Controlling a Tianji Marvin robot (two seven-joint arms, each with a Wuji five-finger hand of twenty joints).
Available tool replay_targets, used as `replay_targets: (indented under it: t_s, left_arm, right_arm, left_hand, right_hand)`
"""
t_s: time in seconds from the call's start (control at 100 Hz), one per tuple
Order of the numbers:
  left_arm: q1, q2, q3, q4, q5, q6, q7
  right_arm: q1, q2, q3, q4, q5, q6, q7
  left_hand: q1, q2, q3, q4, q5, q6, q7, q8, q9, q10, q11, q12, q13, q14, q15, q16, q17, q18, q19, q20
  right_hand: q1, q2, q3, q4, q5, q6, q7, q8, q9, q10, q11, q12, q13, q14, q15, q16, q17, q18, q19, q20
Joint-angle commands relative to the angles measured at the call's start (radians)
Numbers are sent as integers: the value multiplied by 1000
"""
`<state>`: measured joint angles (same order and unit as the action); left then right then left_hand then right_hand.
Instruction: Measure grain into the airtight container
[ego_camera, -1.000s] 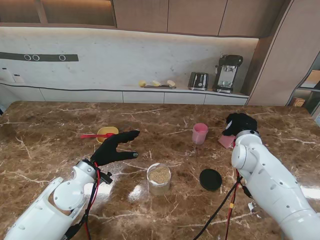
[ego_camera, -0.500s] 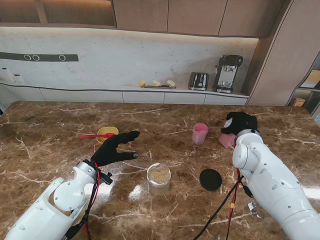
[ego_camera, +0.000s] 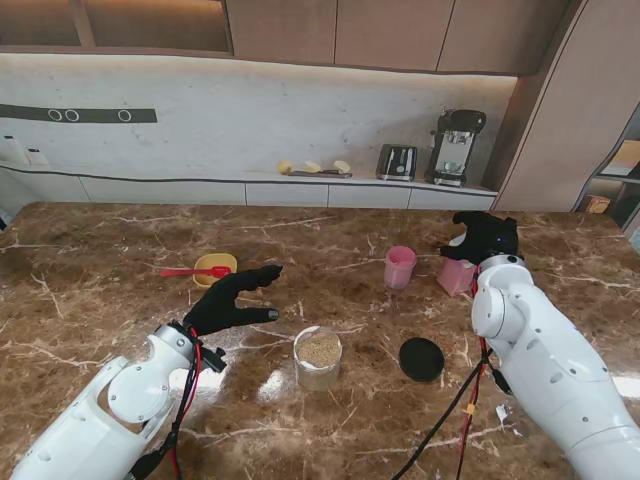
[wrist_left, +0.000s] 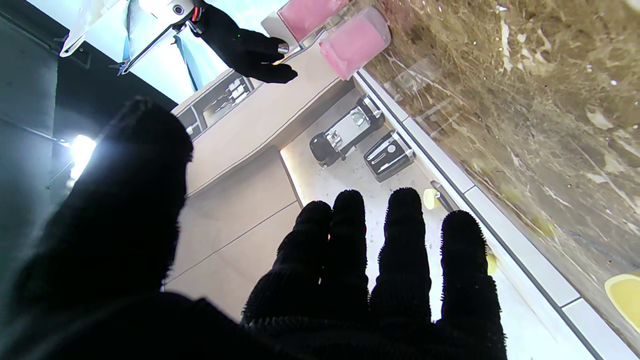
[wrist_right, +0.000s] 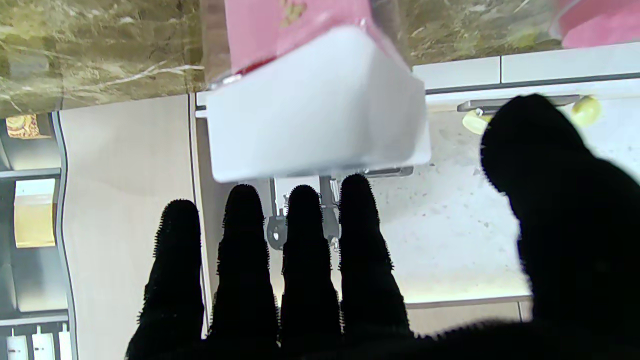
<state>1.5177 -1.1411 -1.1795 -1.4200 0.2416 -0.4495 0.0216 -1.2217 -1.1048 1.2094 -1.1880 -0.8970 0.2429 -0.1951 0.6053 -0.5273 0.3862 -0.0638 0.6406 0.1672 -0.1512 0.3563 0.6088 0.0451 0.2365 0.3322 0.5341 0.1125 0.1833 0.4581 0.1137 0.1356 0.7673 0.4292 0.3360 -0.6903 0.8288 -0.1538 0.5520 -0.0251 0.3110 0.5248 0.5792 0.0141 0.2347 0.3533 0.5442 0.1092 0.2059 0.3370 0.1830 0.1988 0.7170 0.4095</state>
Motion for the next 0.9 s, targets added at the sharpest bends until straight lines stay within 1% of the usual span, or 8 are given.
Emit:
replay_targets:
  t_s: [0.0, 0.04, 0.08, 0.17, 0.37, 0.48, 0.65, 0.89]
  left_arm:
    - [6, 2, 2, 3, -1, 6, -6]
    - [6, 3, 2, 3, 0, 5, -8]
    - [5, 4, 2, 4, 2, 5, -10]
    - [6, 5, 1, 4, 4, 4, -14]
    - [18, 14, -5, -1, 9, -4, -42]
    - [28, 28, -10, -11, 10, 1, -95]
    - [39, 51, -9, -20, 15, 15, -175]
    - [34, 49, 26, 17, 22, 29, -173]
  right_arm:
    - [-21, 7, 21, -30, -9, -14, 1]
    - [-36, 8, 37, -53, -16, -27, -2]
    - [-54, 10, 56, -79, -25, -41, -2]
    - [-106, 11, 104, -151, -27, -82, 8]
    - [-248, 17, 197, -319, -84, -181, 1]
    - [-334, 21, 230, -419, -109, -214, 34]
    - [-446, 26, 251, -526, -144, -234, 76]
    - [-532, 31, 230, -581, -195, -230, 86]
  left_hand:
    - [-21, 19, -42, 31, -50, -224, 438, -25, -12, -61, -30, -16, -12, -58, -13, -13, -21, -2, -17, 11]
    - [-18, 16, -43, 32, -38, -226, 438, -29, -14, -60, -29, -16, -16, -58, -14, -13, -27, 0, -22, 10]
    - [-18, 15, -43, 32, -21, -225, 462, -21, -16, -60, -26, -14, -19, -59, -14, -13, -33, 6, -33, 11]
    - [-15, 11, -42, 32, -8, -215, 487, -8, -17, -63, -27, -13, -26, -63, -17, -15, -49, 27, -43, 16]
    - [-7, -25, -24, 26, -45, -207, 458, -22, -38, -76, -32, -16, -49, -77, -28, -22, -61, -13, -77, 17]
    - [-4, -84, 46, 9, -159, -247, 364, -87, -80, -84, -38, -23, -81, -92, -40, -35, -83, -31, -121, 14]
    - [-8, -162, 149, -23, -336, -315, 272, -185, -189, -106, -57, -49, -164, -126, -76, -71, -118, -107, -205, -16]
    - [-16, -184, 190, -36, -502, -276, 159, -209, -311, -124, -60, -87, -223, -155, -97, -108, -143, -150, -237, -34]
  right_hand:
    - [12, 73, -114, 53, -41, 13, -23, -5, -28, -1, -11, -24, -37, -7, -13, -36, -23, -25, -38, -22]
    - [-17, 89, -197, 86, -39, 14, -21, -4, -28, -1, -9, -25, -36, -18, -11, -36, -23, -32, -41, -19]
    - [-45, 55, -164, 109, -34, 13, -19, -3, -21, -1, -5, -23, -22, -30, -1, -30, -12, -39, -35, -13]
    - [-40, 40, -143, 114, -24, 17, -15, -2, 2, -2, 5, -20, 1, -35, 10, -25, 9, -48, -25, -9]
    - [-32, 32, -132, 114, -7, 24, -11, -3, 32, 2, 14, -13, 28, -32, 26, -17, 58, -73, 2, -2]
    - [-30, 31, -133, 114, 5, 22, -10, -4, 50, 2, 11, -11, 42, -33, 31, -13, 76, -74, 15, 0]
    - [-27, 31, -134, 114, 1, 26, -22, -10, 62, 1, -7, -10, 48, -34, 25, -13, 81, -79, 20, -2]
    - [-18, 32, -140, 114, -22, 36, -40, -15, 48, -1, -32, -4, 36, -38, 9, -11, 73, -82, 14, -5]
